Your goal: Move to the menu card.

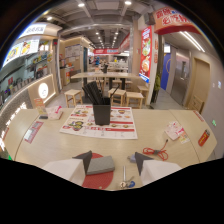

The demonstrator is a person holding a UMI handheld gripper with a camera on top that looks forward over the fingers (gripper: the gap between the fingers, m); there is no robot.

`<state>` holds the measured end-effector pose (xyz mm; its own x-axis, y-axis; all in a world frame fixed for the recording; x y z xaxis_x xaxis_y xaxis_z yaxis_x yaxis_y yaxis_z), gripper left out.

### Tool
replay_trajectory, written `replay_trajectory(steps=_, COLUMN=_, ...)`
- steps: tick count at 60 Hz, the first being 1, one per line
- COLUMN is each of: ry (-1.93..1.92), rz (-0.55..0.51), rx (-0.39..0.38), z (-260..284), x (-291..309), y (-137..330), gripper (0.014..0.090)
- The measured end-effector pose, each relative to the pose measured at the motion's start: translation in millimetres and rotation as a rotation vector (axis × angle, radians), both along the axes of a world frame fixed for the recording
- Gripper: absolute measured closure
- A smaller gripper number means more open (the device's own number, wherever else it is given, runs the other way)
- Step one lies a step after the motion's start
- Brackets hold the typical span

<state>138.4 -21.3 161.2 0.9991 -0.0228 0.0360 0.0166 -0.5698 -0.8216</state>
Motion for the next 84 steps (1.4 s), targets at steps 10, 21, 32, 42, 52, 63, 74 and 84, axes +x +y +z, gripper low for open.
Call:
replay_trajectory(steps=10, ry=-0.006, rz=-0.002, rx=-0.008, z=-7, x=2, y=-2, gripper=0.0203)
replay_trajectory(steps=21, ry=-0.024, rz=-0.017, rx=-0.017, z=-13, x=23, y=10, gripper=0.0203)
replay_trajectory(steps=32, ry=-0.041, rz=-0.018, rx=-0.024, z=-26, x=45, y=55, gripper=0.0203)
replay_trajectory(steps=42, ry=-0.054, rz=-0.004, rx=-0.031, z=-48, x=52, y=113, gripper=0.02)
replay_trajectory(steps=52, ry=-0.022, rz=0.005, rx=-0.068, z=-81, x=48, y=168, gripper=0.0203)
replay_trajectory(steps=63, ry=0.0, rz=-0.009, rx=-0.11, z=-113, x=48, y=208, gripper=0.0202)
replay_trajectory(steps=74, ry=0.012, rz=-0.027, rx=-0.127, z=-132, x=51, y=226, gripper=0.0201)
replay_trajectory(steps=84, ry=0.01, rz=-0.032, rx=-0.129, z=-137, x=54, y=231, gripper=0.0203)
